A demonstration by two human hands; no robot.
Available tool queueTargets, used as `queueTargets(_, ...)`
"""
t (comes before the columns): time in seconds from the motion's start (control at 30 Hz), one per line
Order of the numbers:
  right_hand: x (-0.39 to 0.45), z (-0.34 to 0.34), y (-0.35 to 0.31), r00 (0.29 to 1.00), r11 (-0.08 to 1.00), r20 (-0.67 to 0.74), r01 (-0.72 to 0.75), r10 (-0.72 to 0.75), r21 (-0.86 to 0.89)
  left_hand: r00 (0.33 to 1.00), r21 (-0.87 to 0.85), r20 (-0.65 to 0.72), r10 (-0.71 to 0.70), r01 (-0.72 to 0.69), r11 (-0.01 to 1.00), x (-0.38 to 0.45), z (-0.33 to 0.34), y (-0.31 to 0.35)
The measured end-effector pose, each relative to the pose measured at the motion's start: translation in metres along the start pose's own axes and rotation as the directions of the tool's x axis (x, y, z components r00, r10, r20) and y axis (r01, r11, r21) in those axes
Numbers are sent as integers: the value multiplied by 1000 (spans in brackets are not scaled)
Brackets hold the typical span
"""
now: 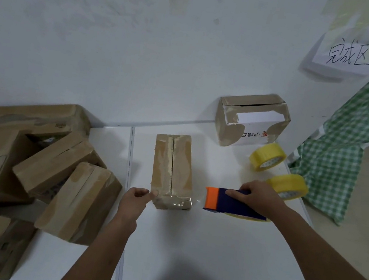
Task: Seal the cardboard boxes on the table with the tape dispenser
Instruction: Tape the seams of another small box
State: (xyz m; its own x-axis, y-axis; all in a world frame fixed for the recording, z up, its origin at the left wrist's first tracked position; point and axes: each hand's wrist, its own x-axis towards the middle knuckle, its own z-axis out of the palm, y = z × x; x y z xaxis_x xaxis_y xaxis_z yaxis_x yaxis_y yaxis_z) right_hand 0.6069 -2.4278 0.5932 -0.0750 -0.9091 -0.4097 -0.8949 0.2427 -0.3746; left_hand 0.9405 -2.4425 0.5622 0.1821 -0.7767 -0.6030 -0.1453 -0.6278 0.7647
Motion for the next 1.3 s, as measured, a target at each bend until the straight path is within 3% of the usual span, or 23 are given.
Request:
queueTargets(0.43,2,1,0,1000,1000,-11,-13,13,3,970,50,211,-124,116,992,11,-13,8)
queueTargets(0.53,1,0,-1,1000,1000,-11,-15,15,-10,966,44,208,-156,150,988,15,-18,11)
queueTargets(0.6,1,0,-2,1000,1000,-12,-17,17,-9,972,120,193,-133,111,987,17,-22,16)
queueTargets(0.67,0,0,-2,1000,1000,-20,-23,23,-16,985,310,162,-57,4,951,19,-21,20)
queueTargets(0.73,0,1,-3,999,999,-21,-30,30,-33,982,533,39,187,-179,827,12,-21,21)
queueTargets(0.77,0,1,-3,999,999,-22,-33,32,-36,912,625,25,409,-334,706,7,-20,18)
queueTargets(0.8,0,2,-4,999,999,-25,-34,33,-33,785,683,113,609,-506,527,1,-18,17)
queueTargets(0.83,0,2,-4,999,999,-29,-35,35,-27,646,681,293,704,-658,320,-4,-14,16)
queueTargets(0.87,-1,2,-5,999,999,-30,-37,36,-20,529,624,510,678,-770,131,-9,-8,14)
queueTargets(0.9,-1,3,-5,999,999,-29,-38,37,-15,454,559,687,567,-829,-13,-11,-2,8)
queueTargets(0.93,-2,4,-4,999,999,-29,-37,37,-6,428,524,788,444,-844,-116,-11,3,1)
queueTargets(1.0,-5,5,-3,999,999,-31,-38,39,39,446,522,834,323,-828,-206,-4,1,-7)
queueTargets(1.03,-6,6,-2,999,997,-31,-39,41,65,446,527,829,337,-825,-206,0,-1,-6)
queueTargets(1.17,-10,5,0,999,994,-9,-40,41,98,325,478,813,484,-847,-233,5,21,27)
queueTargets(1.3,-13,4,0,999,996,4,-33,33,81,434,545,813,388,-803,-243,18,66,44)
